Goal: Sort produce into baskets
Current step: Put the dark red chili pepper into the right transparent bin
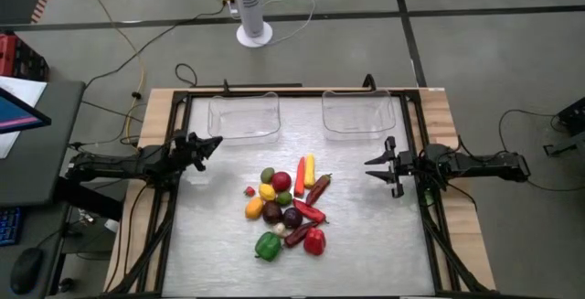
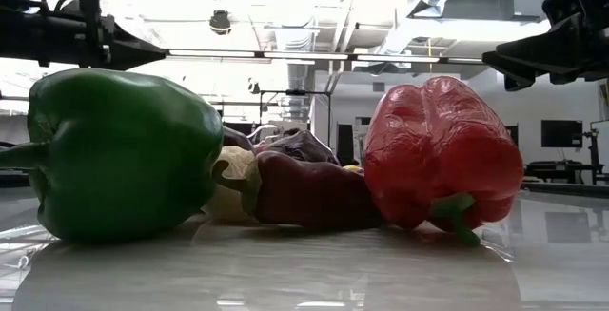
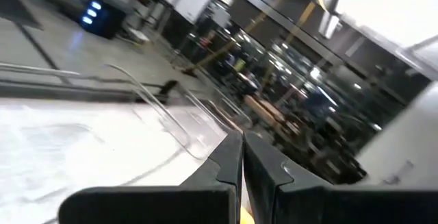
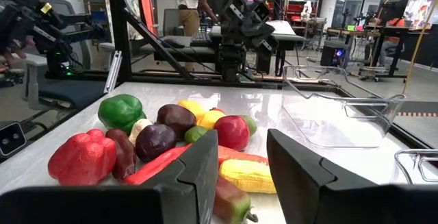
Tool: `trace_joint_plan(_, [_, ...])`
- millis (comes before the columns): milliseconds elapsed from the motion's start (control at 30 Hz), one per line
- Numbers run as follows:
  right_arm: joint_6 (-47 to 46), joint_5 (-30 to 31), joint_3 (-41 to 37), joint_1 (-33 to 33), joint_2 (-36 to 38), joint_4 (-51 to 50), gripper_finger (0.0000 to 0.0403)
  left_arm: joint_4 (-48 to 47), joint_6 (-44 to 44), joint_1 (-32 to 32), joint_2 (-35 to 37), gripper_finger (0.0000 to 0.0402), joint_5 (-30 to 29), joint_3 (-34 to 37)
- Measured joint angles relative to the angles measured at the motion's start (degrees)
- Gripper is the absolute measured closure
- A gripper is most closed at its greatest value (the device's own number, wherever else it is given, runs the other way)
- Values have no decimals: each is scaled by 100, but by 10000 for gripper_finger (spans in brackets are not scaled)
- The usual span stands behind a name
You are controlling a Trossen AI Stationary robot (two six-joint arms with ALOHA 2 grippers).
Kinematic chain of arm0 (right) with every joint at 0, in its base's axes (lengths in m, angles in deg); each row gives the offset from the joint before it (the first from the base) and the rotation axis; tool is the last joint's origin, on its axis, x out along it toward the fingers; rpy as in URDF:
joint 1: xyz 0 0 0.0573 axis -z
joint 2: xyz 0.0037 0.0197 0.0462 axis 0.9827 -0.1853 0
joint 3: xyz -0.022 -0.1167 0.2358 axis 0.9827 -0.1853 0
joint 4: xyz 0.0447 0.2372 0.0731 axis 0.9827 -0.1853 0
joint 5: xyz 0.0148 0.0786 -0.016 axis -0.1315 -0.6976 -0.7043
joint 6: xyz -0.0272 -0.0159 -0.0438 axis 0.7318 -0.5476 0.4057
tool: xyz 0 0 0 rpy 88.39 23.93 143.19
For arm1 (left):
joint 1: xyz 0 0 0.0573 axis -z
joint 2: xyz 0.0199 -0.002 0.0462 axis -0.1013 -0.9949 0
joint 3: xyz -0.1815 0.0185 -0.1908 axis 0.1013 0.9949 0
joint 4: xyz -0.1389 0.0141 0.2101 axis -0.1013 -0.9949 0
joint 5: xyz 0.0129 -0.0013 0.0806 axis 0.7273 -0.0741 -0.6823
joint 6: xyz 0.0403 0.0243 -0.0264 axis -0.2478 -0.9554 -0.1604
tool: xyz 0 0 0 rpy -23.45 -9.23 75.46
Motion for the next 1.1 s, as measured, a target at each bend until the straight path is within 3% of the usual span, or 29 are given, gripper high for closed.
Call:
trace_joint_plan(233, [-1,0,0,1,0,-1,249,-11,194,0,0,401,-847,1])
trace_joint_plan(367, [0,-1,-1,2,-1,1,249,-11,337,0,0,401,-845,0])
trace_joint_plan(533, [-1,0,-1,1,1,0,249,-18,1422,0,0,401,-666,0])
trace_joint_plan(733, [-3,5,0,0,0,5,249,-77,1432,-2,0,401,-691,2])
trace_joint_plan(900, [-24,560,-3,53,1,275,249,-33,1432,-4,0,401,-698,0])
trace_joint_plan(1000, [-687,609,-3,61,1,841,249,-20,1661,-6,-2,401,-710,0])
trace_joint_plan(1100, [-1591,1036,-2,111,1,1612,249,307,2259,-9,-2,401,-808,1])
